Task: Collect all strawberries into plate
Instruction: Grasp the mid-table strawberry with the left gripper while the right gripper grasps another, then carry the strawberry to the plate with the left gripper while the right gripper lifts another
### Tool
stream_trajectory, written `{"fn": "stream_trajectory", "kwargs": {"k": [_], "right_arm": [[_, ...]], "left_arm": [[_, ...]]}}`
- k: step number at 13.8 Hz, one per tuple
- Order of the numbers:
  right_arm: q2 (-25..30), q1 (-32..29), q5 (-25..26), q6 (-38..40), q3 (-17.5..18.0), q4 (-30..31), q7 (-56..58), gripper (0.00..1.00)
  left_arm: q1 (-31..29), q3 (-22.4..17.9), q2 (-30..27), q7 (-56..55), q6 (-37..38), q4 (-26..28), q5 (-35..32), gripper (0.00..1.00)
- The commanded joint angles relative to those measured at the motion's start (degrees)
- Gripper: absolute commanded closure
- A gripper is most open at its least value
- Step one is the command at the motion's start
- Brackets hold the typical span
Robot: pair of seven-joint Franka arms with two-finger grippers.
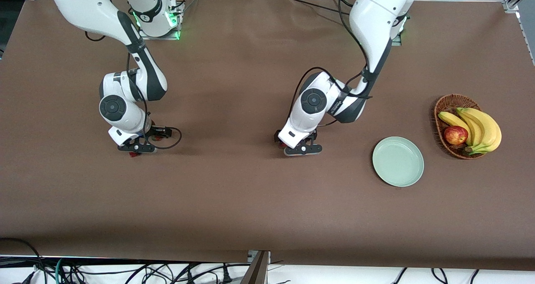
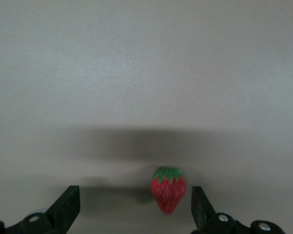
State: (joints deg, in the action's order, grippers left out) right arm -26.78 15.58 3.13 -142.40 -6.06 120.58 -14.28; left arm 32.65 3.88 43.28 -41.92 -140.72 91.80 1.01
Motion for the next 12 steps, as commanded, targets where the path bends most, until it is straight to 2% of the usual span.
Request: {"fn": "stream_trajectory", "kwargs": {"k": [1,3,8,10,12], "right_arm": [[2.4,-0.9,-1.0,-2.0,0.4,2.7,0.7,0.02],[2.1,-1.3,-1.1,-2.6,0.4,2.8,0.8,0.03],[1.7,-1.4,-1.1,-4.6,0.4,3.6,0.8,0.25],[1.8,-1.4,-1.1,-4.6,0.4,3.6,0.8,0.41],[1.8,-1.4,-1.1,-4.6,0.4,3.6,0.7,0.59]], "left_arm": [[2.2,-1.1,3.0,-4.5,-2.6,-2.0,-2.0,0.0],[3.3,-1.6,4.5,-5.3,-3.9,-2.2,-2.1,0.0],[3.3,-2.3,4.1,-5.3,-4.2,-2.7,-1.9,0.02],[3.4,-2.2,4.0,-5.4,-4.2,-2.7,-1.9,0.53],[3.3,-2.2,4.0,-5.7,-4.2,-2.6,-1.9,0.68]]}}
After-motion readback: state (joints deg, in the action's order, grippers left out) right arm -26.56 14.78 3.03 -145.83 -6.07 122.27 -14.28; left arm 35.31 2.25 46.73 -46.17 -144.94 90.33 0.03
